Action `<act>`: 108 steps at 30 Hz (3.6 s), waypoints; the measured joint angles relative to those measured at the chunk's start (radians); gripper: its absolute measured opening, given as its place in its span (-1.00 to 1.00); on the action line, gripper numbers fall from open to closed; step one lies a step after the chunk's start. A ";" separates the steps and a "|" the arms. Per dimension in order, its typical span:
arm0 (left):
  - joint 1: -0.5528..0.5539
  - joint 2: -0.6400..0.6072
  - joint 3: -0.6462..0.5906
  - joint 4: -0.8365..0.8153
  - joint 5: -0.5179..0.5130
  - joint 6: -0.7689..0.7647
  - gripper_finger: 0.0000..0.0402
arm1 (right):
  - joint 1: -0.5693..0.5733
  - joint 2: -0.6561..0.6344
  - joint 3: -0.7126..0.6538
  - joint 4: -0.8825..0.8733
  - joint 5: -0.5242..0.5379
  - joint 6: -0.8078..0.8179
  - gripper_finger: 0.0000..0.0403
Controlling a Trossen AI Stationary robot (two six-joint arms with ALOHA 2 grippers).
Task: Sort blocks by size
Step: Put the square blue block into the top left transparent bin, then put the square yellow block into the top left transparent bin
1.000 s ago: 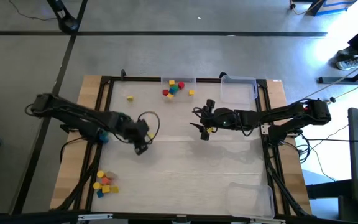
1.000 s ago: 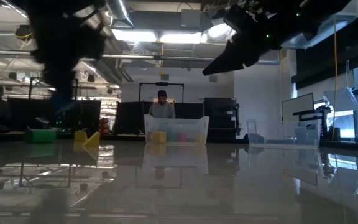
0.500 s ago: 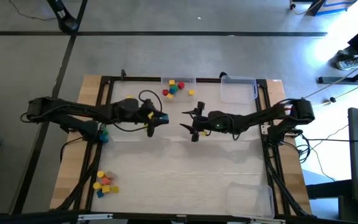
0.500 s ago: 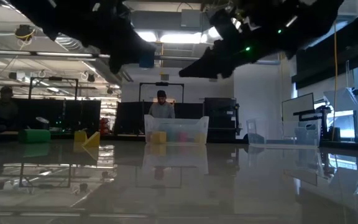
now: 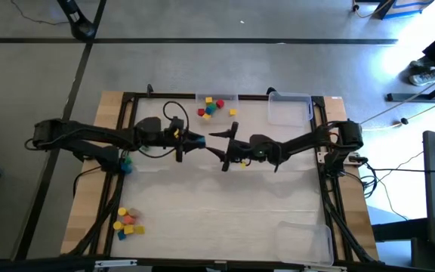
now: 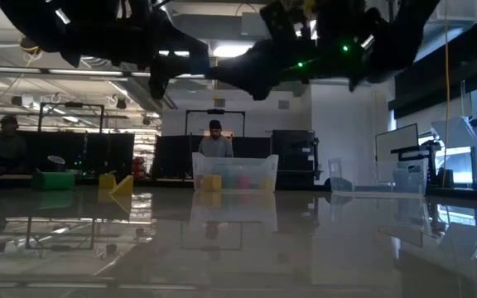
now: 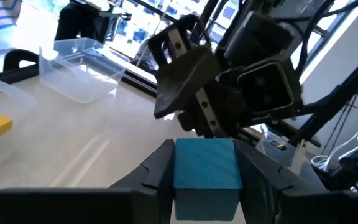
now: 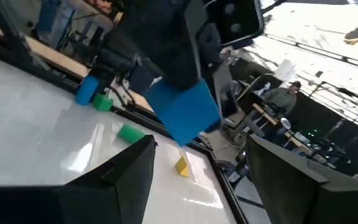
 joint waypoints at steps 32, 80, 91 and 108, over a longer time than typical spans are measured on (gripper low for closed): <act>-0.037 -0.001 0.000 0.003 -0.002 0.024 0.00 | 0.000 0.000 0.181 -0.317 -0.174 -0.154 -0.33; 0.043 -0.197 0.000 -0.757 -0.428 0.105 0.05 | -0.583 0.081 0.276 -0.786 -0.342 0.424 -0.27; 0.043 -0.197 0.000 -0.758 -0.428 0.105 0.05 | -0.583 0.081 0.276 -0.786 -0.291 0.430 0.05; 0.035 -0.197 0.001 -0.751 -0.427 0.133 0.06 | -0.449 -0.106 0.276 -0.949 -0.256 0.367 0.40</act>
